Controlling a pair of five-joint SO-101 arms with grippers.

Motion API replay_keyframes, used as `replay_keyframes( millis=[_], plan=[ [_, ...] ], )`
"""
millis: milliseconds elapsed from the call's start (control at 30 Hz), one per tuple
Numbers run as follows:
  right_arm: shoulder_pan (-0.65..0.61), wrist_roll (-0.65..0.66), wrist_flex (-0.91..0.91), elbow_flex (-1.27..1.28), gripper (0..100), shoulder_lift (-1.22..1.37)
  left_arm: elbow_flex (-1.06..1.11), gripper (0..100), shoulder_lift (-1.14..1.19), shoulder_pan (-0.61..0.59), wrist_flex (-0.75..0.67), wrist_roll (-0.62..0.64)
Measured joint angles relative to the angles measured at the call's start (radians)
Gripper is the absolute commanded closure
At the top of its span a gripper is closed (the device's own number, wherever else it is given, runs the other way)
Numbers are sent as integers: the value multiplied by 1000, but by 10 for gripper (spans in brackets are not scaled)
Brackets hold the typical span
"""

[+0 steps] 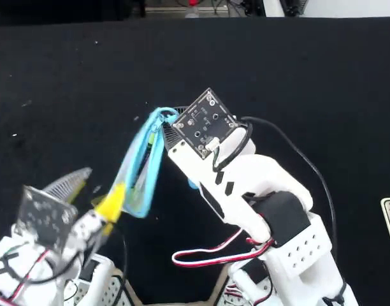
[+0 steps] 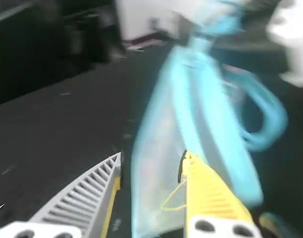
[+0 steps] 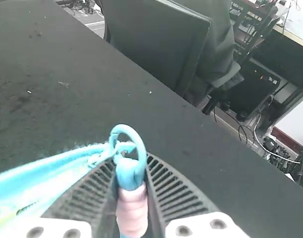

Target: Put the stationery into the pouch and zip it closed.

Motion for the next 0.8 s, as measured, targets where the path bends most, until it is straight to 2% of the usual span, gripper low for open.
replay_keyframes(
  millis=[67, 167, 600, 800],
  plan=[
    [0, 0, 0, 0, 988, 0, -40, 797, 0, 83, 49, -11],
    [0, 0, 0, 0, 988, 0, -78, 797, 0, 138, 91, -20],
    [0, 0, 0, 0, 988, 0, -97, 794, 0, 157, 147, -20],
    [0, 0, 0, 0, 988, 0, -207, 794, 0, 157, 184, -20]
  ],
)
